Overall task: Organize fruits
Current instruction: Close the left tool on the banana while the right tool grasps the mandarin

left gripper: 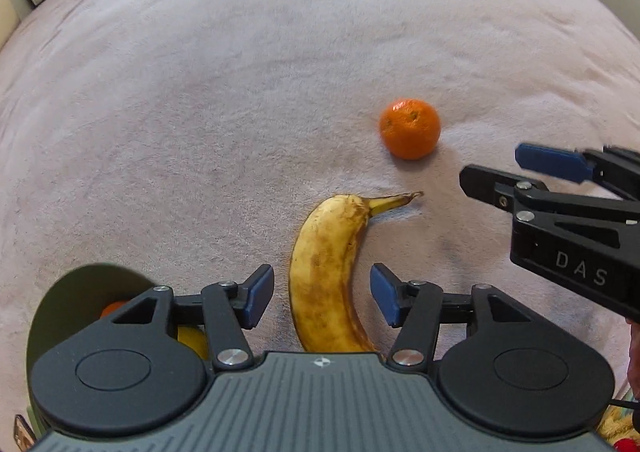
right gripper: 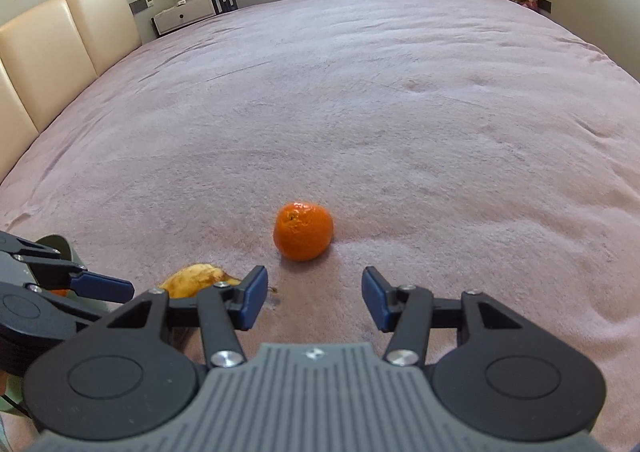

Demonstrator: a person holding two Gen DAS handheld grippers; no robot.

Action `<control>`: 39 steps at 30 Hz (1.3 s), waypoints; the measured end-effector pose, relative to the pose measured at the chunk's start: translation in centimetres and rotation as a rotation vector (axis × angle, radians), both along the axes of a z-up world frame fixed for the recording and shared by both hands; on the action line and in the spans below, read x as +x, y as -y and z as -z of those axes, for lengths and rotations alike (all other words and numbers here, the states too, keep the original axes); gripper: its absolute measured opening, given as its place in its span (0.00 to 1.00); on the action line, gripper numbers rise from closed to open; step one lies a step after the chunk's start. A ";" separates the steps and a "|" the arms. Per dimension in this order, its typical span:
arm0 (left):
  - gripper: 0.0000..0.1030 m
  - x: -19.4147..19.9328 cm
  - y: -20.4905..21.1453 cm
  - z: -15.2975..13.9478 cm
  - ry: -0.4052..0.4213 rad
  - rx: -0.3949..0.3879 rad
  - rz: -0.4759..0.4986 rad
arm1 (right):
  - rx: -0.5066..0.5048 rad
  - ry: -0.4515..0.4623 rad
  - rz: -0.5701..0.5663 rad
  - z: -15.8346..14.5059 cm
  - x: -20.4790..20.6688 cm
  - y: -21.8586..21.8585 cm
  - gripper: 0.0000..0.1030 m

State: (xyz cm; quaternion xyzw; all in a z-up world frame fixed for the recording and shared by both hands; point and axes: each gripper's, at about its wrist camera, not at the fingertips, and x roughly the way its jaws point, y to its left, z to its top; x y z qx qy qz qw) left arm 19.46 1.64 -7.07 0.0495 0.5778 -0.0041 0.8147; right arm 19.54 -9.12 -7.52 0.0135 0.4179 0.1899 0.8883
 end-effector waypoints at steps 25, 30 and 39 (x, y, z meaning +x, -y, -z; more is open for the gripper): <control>0.66 2.0 -0.8 2.4 -0.059 0.027 0.042 | -0.100 0.028 -0.041 3.6 4.9 -4.5 0.48; 0.67 2.0 -0.4 2.8 -0.065 0.060 0.066 | -0.087 0.028 -0.033 3.8 5.3 -4.3 0.43; 0.52 1.7 -0.3 2.7 -0.035 0.053 0.052 | -0.072 0.028 -0.011 3.1 4.8 -4.0 0.42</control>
